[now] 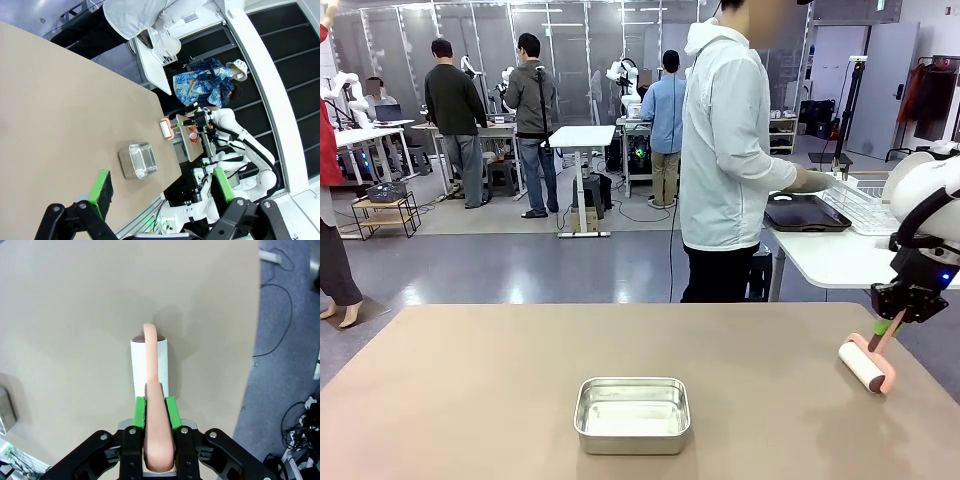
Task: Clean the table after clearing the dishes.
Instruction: When the right (or left) Handle tray is removed, use the right hand (or left hand) to clean the right (or left) side of the table with the Lint Roller.
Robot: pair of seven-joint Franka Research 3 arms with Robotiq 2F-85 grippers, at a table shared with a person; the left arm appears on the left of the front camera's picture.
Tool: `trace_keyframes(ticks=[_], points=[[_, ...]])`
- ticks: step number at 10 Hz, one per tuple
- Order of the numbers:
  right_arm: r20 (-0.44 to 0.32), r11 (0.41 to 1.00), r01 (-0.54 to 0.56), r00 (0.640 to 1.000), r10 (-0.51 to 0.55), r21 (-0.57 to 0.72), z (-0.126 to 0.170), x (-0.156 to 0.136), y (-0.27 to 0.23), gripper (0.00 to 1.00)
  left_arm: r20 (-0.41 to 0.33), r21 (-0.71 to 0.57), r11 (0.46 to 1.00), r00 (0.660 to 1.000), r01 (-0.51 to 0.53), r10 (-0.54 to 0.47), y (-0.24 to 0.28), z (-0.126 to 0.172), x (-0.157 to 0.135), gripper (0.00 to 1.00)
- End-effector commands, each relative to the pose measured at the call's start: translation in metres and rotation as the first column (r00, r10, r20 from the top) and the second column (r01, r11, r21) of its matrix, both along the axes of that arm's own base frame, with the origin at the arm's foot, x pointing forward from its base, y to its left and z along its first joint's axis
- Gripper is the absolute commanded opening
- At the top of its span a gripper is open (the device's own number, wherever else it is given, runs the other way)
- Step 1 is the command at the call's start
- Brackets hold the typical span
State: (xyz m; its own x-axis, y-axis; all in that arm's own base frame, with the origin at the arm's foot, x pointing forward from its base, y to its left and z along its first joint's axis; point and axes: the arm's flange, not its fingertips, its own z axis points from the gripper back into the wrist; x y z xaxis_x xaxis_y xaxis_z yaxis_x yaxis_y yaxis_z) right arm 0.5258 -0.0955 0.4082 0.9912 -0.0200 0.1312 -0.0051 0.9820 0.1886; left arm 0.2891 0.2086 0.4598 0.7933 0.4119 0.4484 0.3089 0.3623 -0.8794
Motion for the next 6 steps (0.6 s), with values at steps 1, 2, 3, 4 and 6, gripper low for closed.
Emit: trace_keyframes(ticks=[1, 2, 3, 4, 6], points=[[-0.019, 0.991, 0.071, 0.997, -0.074, -0.117, -0.027, 0.001, -0.023, 0.20, 0.001, -0.014, 1.000, 1.000, -0.002, 0.002, 0.001, 0.003, -0.002, 1.00], [-0.006, 0.986, 0.090, 0.996, -0.091, -0.142, -0.026, 0.001, -0.031, 0.20, 0.001, -0.014, 1.000, 1.000, -0.002, 0.002, 0.001, 0.003, -0.002, 1.00], [0.006, 0.986, 0.095, 0.995, -0.095, -0.134, -0.021, 0.001, -0.036, 0.20, 0.001, -0.014, 1.000, 1.000, -0.002, 0.002, 0.001, 0.003, -0.002, 1.00], [0.031, 0.987, 0.085, 0.996, -0.081, -0.135, -0.013, 0.001, -0.038, 0.20, 0.001, -0.014, 1.000, 1.000, -0.002, 0.002, 0.001, 0.003, -0.002, 1.00], [0.079, 0.995, 0.044, 0.996, -0.037, -0.095, 0.015, 0.000, -0.042, 0.20, 0.001, -0.014, 1.000, 1.000, -0.002, 0.002, 0.001, 0.003, -0.002, 1.00]])
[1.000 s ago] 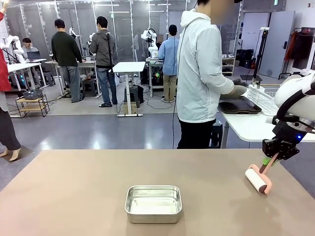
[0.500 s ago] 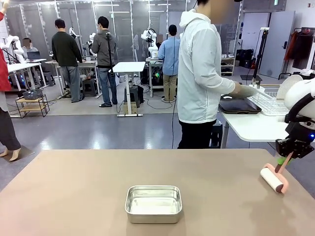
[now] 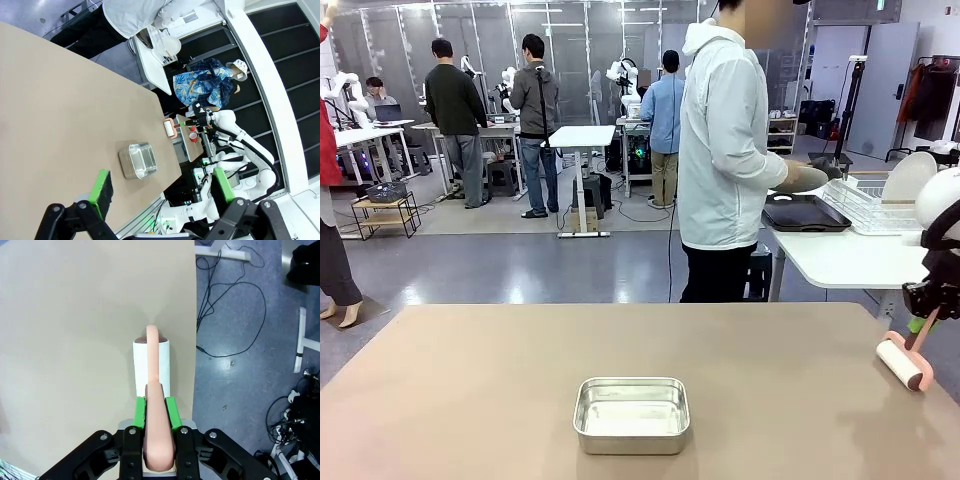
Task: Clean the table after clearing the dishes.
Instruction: When the right (or left) Handle tray is removed, use the right hand (or left hand) to clean the right (or left) side of the table with the Lint Roller.
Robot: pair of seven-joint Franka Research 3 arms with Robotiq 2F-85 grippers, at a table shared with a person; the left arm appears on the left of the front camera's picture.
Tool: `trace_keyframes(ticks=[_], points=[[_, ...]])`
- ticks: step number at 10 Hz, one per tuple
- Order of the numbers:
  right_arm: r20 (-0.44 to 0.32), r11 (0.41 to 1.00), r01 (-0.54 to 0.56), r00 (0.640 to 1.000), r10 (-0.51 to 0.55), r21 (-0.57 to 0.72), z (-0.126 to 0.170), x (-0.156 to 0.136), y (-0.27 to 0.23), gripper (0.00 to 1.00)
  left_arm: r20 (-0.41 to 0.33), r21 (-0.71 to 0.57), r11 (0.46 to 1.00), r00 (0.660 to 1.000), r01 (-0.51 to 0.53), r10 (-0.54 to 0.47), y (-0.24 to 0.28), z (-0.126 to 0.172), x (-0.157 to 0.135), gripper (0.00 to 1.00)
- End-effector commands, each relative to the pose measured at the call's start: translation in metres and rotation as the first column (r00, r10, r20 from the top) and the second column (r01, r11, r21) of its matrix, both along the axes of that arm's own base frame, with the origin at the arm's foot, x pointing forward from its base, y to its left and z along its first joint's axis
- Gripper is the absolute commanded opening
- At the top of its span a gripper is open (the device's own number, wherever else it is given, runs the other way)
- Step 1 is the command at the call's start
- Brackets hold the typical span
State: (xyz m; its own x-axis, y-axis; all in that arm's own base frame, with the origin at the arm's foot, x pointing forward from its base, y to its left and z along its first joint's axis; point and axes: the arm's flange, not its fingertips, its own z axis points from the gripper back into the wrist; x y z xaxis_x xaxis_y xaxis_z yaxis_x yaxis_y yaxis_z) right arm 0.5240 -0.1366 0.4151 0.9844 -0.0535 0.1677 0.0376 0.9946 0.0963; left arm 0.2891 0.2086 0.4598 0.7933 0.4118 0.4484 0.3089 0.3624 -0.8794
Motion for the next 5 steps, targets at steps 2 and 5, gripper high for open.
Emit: trace_keyframes(ticks=[2, 5], points=[[0.114, 1.000, -0.008, 0.993, 0.011, -0.027, 0.042, -0.002, -0.007, 0.20, 0.002, -0.014, 1.000, 1.000, -0.002, 0.002, 0.001, 0.003, -0.002, 1.00], [0.202, 0.998, -0.051, 0.978, 0.059, -0.045, 0.108, -0.027, -0.010, 0.20, 0.002, -0.014, 1.000, 1.000, -0.002, 0.002, 0.001, 0.003, -0.002, 1.00]])
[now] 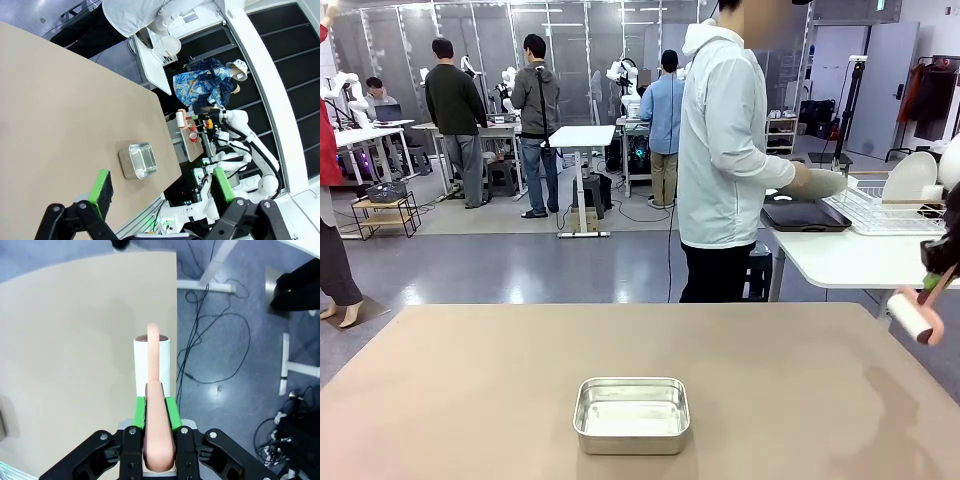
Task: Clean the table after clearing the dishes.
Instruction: When the right (or left) Handle tray is removed, use the right hand (or left hand) to clean the right (or left) side of the table with the Lint Roller.
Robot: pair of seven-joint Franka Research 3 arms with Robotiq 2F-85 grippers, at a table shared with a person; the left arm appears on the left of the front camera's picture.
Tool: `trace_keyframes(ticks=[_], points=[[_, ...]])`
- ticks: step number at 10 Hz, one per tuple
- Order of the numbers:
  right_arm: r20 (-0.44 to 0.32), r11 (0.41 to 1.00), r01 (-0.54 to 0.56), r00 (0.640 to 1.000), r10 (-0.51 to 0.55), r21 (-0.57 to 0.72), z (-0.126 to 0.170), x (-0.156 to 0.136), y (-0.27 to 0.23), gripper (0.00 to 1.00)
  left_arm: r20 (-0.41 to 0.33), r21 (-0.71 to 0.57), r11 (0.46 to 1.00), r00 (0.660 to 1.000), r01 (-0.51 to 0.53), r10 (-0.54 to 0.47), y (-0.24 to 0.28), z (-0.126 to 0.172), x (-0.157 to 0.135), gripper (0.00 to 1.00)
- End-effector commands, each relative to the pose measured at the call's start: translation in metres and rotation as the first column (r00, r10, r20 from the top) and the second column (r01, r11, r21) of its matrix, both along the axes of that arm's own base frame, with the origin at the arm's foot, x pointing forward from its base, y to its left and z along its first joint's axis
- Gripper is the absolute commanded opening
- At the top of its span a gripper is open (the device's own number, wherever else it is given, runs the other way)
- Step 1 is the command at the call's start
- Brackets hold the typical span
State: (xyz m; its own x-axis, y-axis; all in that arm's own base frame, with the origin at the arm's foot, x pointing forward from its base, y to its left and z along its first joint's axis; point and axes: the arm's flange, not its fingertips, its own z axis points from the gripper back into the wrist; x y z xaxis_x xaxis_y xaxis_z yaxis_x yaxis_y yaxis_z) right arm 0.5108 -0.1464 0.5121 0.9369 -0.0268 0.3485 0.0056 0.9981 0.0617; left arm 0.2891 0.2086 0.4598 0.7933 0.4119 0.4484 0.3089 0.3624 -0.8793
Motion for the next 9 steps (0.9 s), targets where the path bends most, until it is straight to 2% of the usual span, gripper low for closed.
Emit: trace_keyframes(ticks=[1, 3, 4, 9], points=[[0.045, 0.999, -0.051, 0.998, 0.051, -0.005, 0.027, -0.023, 0.001, 0.20, 0.001, -0.014, 1.000, 1.000, -0.001, 0.002, 0.001, 0.003, -0.002, 1.00], [0.092, 0.998, -0.067, 0.994, 0.065, 0.013, 0.049, -0.036, 0.005, 0.20, 0.001, -0.014, 1.000, 1.000, -0.001, 0.002, 0.001, 0.003, -0.002, 1.00], [0.057, 1.000, -0.026, 0.998, 0.027, -0.009, 0.040, -0.021, 0.001, 0.20, 0.001, -0.014, 1.000, 1.000, -0.001, 0.002, 0.001, 0.003, -0.002, 1.00], [0.057, 1.000, -0.026, 0.998, 0.027, -0.009, 0.040, -0.021, 0.001, 0.20, 0.001, -0.014, 1.000, 1.000, -0.001, 0.002, 0.001, 0.003, -0.002, 1.00]])
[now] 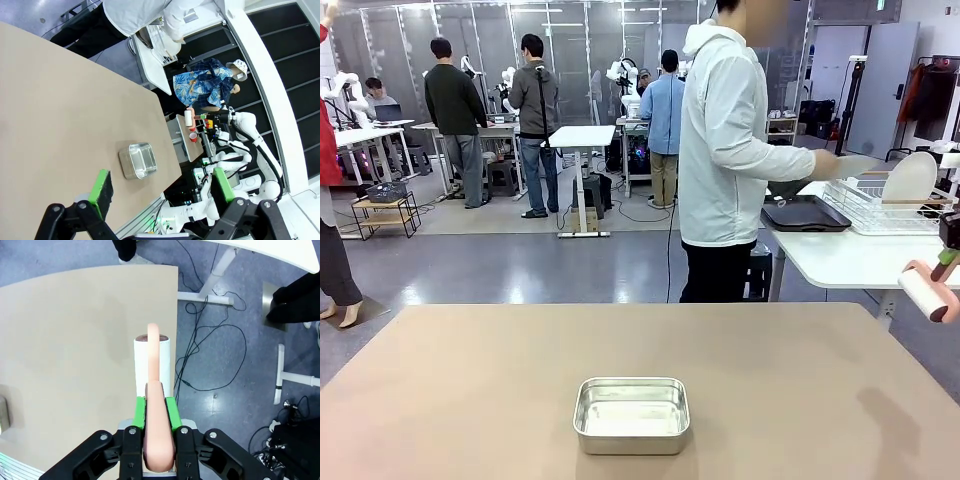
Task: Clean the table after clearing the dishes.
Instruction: When the right (or left) Handle tray is removed, use the right hand (or left hand) to clean the right (or left) side of the table with the Lint Roller, then place the Lint Roller back on top of the Airtight Container.
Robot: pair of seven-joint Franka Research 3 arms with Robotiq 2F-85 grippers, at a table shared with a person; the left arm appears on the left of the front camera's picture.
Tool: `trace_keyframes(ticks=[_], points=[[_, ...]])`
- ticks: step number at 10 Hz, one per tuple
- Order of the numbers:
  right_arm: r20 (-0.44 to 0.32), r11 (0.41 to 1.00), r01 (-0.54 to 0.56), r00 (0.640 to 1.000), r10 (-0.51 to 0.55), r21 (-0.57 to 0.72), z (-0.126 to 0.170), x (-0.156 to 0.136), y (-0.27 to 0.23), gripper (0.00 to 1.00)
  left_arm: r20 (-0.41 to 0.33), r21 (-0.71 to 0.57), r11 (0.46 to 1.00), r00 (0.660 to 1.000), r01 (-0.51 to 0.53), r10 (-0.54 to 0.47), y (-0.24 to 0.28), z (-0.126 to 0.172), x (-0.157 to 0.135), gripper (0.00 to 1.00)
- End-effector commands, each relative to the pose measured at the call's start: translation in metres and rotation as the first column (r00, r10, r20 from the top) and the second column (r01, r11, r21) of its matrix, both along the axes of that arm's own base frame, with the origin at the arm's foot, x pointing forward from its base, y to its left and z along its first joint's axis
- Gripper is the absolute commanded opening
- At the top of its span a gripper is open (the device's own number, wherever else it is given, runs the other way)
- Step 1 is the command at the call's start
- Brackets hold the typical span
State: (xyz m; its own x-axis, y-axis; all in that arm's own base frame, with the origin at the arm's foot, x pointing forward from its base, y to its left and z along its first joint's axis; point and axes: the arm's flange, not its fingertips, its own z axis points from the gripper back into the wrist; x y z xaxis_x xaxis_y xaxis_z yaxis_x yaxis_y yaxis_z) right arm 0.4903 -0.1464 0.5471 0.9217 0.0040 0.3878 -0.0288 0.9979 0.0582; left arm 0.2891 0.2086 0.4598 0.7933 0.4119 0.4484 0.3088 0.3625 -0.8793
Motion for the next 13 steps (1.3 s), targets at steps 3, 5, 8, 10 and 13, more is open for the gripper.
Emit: trace_keyframes(ticks=[3, 5, 8, 10, 13], points=[[0.015, 1.000, 0.006, 1.000, -0.006, -0.005, 0.005, 0.000, 0.001, 0.20, 0.002, -0.014, 1.000, 1.000, -0.002, 0.002, 0.001, 0.003, -0.002, 1.00], [0.015, 1.000, 0.006, 1.000, -0.006, -0.005, 0.005, 0.000, 0.001, 0.20, 0.002, -0.014, 1.000, 1.000, -0.002, 0.002, 0.001, 0.003, -0.002, 1.00], [0.015, 1.000, 0.006, 1.000, -0.006, -0.005, 0.005, 0.000, 0.001, 0.20, 0.002, -0.014, 1.000, 1.000, -0.002, 0.002, 0.001, 0.003, -0.002, 1.00], [0.002, 1.000, 0.000, 1.000, 0.000, 0.000, 0.001, 0.000, 0.000, 0.20, 0.002, -0.014, 1.000, 1.000, -0.002, 0.002, 0.001, 0.003, -0.002, 1.00], [0.147, 0.915, -0.364, 0.909, 0.390, -0.175, 0.041, -0.002, 0.076, 0.20, 0.002, -0.014, 1.000, 1.000, -0.002, 0.002, 0.001, 0.003, -0.002, 1.00]])
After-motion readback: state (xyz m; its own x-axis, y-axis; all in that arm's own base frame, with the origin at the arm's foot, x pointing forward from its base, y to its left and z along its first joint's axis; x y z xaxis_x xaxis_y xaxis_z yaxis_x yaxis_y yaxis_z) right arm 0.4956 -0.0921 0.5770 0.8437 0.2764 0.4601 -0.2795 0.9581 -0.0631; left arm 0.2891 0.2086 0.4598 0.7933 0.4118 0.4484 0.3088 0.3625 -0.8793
